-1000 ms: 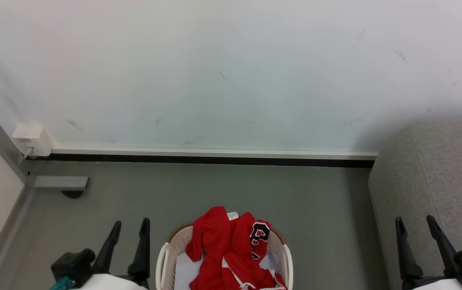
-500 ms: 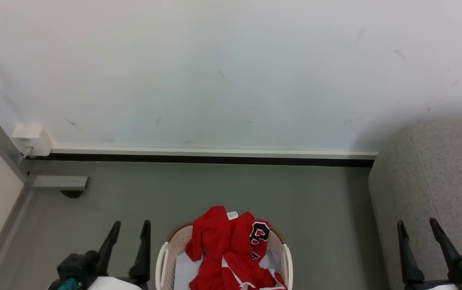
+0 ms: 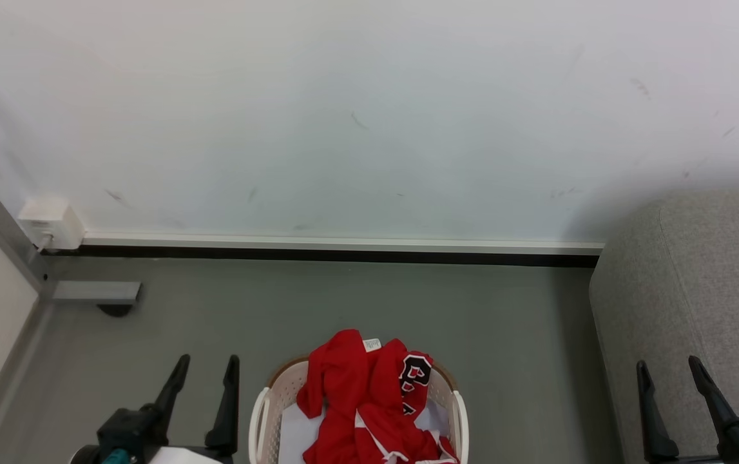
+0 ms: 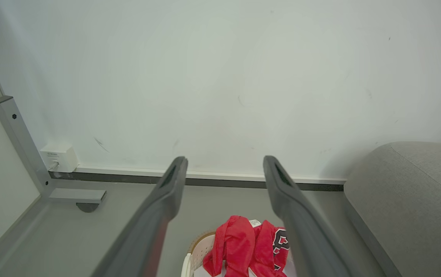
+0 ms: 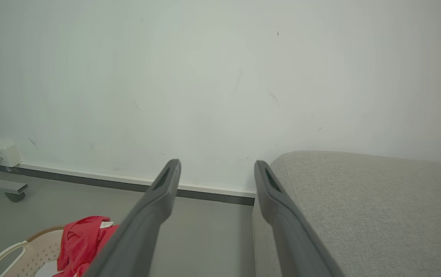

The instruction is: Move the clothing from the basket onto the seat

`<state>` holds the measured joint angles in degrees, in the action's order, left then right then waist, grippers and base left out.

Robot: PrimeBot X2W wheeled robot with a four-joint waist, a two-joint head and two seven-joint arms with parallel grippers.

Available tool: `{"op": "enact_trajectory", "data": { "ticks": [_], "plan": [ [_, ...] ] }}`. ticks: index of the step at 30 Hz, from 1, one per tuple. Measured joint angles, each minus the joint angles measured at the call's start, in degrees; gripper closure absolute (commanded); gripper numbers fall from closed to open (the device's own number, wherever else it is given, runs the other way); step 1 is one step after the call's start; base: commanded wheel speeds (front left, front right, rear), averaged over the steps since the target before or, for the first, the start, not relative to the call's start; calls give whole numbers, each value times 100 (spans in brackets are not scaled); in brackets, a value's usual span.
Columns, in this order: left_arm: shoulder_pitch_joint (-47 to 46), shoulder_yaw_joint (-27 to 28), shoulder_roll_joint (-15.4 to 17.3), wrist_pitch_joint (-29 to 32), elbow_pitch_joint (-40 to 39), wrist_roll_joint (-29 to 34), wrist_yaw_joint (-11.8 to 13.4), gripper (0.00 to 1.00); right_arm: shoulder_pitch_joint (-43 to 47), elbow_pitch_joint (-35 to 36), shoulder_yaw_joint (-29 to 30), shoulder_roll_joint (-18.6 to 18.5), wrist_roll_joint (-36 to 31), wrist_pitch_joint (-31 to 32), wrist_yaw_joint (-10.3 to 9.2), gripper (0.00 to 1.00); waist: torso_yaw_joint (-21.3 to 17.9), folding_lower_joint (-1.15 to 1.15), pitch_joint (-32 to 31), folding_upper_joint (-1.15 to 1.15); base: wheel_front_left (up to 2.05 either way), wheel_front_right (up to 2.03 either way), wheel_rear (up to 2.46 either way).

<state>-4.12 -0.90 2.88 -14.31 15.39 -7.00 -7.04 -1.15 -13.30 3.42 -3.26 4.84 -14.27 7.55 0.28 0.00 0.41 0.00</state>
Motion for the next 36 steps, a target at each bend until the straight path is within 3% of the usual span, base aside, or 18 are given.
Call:
{"op": "enact_trajectory", "data": {
  "ticks": [25,36],
  "plan": [
    [-2,81,-8,-81,91,214,-26,0,-1,-19,-36,21,-218,-78,0,0,-38,0,16,0,0,0,0],
    [-109,-7,-9,-81,107,107,-34,0,-121,74,-144,31,-134,-91,1,0,-293,0,193,0,0,0,0]
  ]
}}
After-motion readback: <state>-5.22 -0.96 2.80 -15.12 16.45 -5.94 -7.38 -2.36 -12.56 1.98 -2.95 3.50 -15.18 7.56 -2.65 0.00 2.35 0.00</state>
